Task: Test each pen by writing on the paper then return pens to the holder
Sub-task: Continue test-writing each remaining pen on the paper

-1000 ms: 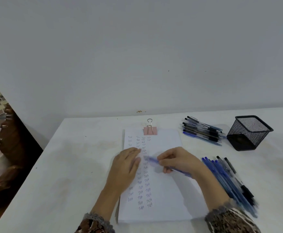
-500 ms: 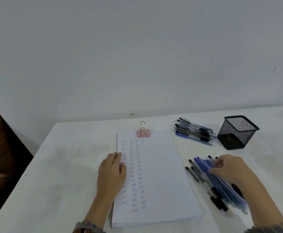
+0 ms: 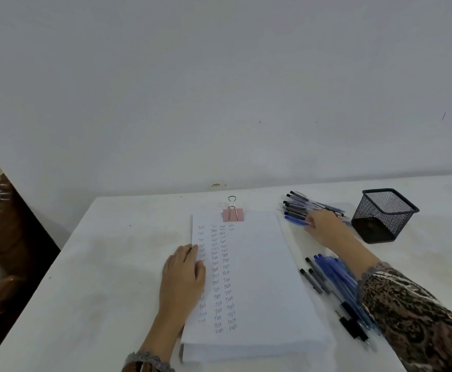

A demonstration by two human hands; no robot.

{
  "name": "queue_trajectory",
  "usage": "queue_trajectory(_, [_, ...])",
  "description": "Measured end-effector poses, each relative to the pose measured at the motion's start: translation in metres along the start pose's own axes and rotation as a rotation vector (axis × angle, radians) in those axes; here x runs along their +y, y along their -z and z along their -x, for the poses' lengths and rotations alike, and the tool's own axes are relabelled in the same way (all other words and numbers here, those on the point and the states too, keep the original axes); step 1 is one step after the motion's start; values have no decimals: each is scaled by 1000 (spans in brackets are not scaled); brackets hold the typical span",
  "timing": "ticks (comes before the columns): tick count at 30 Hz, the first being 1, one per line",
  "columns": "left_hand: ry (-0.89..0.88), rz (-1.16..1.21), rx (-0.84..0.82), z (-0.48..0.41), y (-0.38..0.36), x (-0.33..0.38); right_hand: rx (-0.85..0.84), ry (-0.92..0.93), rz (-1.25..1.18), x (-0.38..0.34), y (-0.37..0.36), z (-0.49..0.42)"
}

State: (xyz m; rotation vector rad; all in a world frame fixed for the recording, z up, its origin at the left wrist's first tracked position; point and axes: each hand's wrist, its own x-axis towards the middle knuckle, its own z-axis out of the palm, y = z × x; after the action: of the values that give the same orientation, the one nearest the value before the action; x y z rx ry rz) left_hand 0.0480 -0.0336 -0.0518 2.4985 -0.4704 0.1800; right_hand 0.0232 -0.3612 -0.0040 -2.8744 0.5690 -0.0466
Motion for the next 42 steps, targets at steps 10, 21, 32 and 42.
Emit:
queue_trajectory(10, [9,-4,4,-1,-3,-1,13,39,-1442,-49,31,13])
queue_trajectory(21, [10,-10,-3,-1,-3,-1,-108,-207,-2555,-121,-40,12])
queue_trajectory(32, [3,-9,23,-1,-5,-4,11,-94,-2524,-126,-47,-3])
queue_trajectory(42, [8,-19,-15,-2,-2,-1,-1,-42,-1941,-133,-49,-21])
